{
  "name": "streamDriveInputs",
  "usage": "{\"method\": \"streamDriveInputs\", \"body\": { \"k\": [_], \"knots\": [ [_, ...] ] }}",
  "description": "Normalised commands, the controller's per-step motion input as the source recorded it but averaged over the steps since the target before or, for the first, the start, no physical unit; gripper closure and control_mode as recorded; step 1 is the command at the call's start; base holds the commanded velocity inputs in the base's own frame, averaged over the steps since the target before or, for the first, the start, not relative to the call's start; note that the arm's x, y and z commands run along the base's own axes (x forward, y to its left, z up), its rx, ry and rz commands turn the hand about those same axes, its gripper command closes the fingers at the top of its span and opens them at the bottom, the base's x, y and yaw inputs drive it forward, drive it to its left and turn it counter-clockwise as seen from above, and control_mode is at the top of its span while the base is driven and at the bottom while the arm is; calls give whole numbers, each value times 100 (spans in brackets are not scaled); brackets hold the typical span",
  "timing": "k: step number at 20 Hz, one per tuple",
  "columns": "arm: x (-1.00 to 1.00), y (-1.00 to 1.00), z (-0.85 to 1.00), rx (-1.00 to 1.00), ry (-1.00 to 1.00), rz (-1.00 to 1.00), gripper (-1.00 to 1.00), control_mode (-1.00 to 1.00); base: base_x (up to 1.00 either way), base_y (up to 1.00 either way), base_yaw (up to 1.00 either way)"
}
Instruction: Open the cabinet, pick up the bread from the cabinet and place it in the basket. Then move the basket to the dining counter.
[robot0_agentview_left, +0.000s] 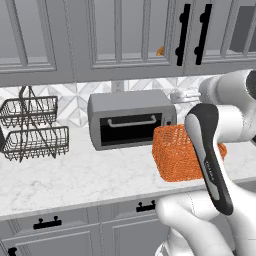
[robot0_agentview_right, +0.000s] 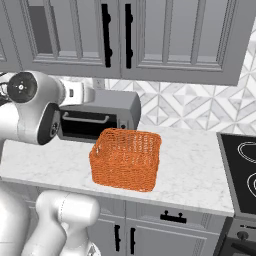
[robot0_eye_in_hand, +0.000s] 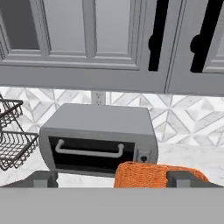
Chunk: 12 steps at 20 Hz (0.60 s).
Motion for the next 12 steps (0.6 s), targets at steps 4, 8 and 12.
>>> {"method": "streamDriveInputs", "body": {
  "k": [4, 8, 12],
  "knots": [
    [-19, 0, 72, 0, -38, 0, -100, -100, 0, 0, 0],
    [-29, -5, 86, 0, -34, -1, -100, -100, 0, 0, 0],
    [-6, -5, 57, 0, -20, -6, -100, -100, 0, 0, 0]
  ]
}}
